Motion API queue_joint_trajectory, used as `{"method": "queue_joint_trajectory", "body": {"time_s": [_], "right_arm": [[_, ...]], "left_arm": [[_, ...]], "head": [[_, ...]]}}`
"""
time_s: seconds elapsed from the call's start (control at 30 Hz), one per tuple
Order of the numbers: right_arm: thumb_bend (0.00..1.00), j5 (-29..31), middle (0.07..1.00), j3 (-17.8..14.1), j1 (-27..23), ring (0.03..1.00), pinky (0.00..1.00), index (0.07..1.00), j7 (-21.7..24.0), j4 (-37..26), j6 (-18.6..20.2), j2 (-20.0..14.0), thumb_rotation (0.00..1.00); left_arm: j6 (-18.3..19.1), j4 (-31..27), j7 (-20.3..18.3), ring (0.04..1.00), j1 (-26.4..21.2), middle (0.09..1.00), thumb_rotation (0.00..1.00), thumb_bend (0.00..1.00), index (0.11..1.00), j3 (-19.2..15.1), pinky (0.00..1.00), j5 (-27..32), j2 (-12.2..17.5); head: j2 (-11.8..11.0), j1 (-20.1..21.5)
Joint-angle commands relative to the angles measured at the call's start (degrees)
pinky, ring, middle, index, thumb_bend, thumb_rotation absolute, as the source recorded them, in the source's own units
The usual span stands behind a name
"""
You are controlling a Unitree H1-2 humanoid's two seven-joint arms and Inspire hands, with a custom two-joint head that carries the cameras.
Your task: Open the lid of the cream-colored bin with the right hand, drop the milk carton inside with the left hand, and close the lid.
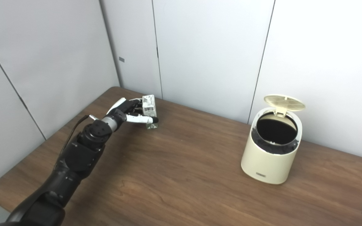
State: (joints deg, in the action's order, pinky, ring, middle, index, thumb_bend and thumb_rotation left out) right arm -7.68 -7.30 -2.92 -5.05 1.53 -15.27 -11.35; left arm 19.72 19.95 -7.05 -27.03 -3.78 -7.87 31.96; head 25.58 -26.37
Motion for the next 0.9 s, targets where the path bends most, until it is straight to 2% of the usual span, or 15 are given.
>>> {"method": "queue_joint_trajectory", "body": {"time_s": [0.0,0.07,0.17,0.27,0.3,0.37,0.47,0.53,0.6,0.87], "right_arm": [[0.86,0.2,0.664,0.1,1.0,0.611,0.38,0.628,-0.2,-0.5,-1.5,0.3,0.89],[0.83,0.1,0.672,0.2,1.2,0.620,0.39,0.637,0.1,-0.8,-1.5,0.0,0.90],[0.80,0.3,0.676,0.1,1.4,0.626,0.40,0.639,0.2,-0.9,-1.7,-0.1,0.89],[0.78,0.2,0.678,0.0,1.7,0.628,0.40,0.641,0.2,-1.2,-1.7,0.0,0.89],[0.77,0.1,0.679,0.0,1.8,0.630,0.40,0.642,0.2,-1.4,-1.5,0.0,0.88],[0.77,0.0,0.678,-0.1,2.0,0.628,0.40,0.642,0.2,-1.9,-0.9,0.2,0.88],[0.75,-0.7,0.681,-0.1,2.2,0.634,0.41,0.648,-0.2,-2.1,-0.9,0.3,0.89],[0.74,-1.1,0.687,0.0,2.4,0.642,0.42,0.655,-0.1,-2.4,-0.7,0.3,0.90],[0.73,-1.7,0.691,0.1,2.6,0.644,0.42,0.658,-0.2,-3.2,0.2,0.4,0.91],[0.67,-0.7,0.707,0.2,2.4,0.671,0.45,0.672,0.4,-2.8,-0.4,0.4,0.89]], "left_arm": [[-1.8,-1.5,4.4,0.798,-3.3,0.813,0.22,1.00,0.848,0.2,0.71,-3.6,0.8],[-2.7,-1.4,8.7,0.706,-3.4,0.725,0.11,0.97,0.765,-0.3,0.61,-5.8,-0.7],[-4.2,-0.6,12.6,0.615,-3.7,0.635,0.01,0.88,0.662,-0.7,0.54,-7.0,-2.2],[-7.1,1.3,15.9,0.556,-3.9,0.581,0.00,0.81,0.594,-0.9,0.48,-8.0,-3.3],[-7.9,2.0,17.0,0.529,-4.0,0.547,0.02,0.64,0.533,-1.2,0.45,-8.2,-3.8],[-8.8,3.0,19.2,0.499,-4.2,0.504,0.00,0.55,0.501,-1.5,0.42,-8.9,-4.6],[-10.9,4.4,22.0,0.423,-4.2,0.484,0.00,0.53,0.483,-1.7,0.35,-9.6,-5.6],[-11.9,5.0,22.8,0.415,-4.2,0.497,0.00,0.52,0.468,-1.9,0.34,-9.3,-6.1],[-12.5,5.4,22.9,0.405,-4.2,0.502,0.00,0.52,0.464,-2.2,0.33,-9.0,-6.4],[-13.6,5.5,22.1,0.427,-3.8,0.516,0.00,0.52,0.456,-2.7,0.36,-8.0,-6.3]], "head": [[0.1,0.1],[0.2,0.1],[0.3,0.4],[0.5,0.6],[0.6,0.6],[0.8,0.7],[0.9,0.7],[0.9,0.7],[0.9,0.7],[0.8,0.9]]}}
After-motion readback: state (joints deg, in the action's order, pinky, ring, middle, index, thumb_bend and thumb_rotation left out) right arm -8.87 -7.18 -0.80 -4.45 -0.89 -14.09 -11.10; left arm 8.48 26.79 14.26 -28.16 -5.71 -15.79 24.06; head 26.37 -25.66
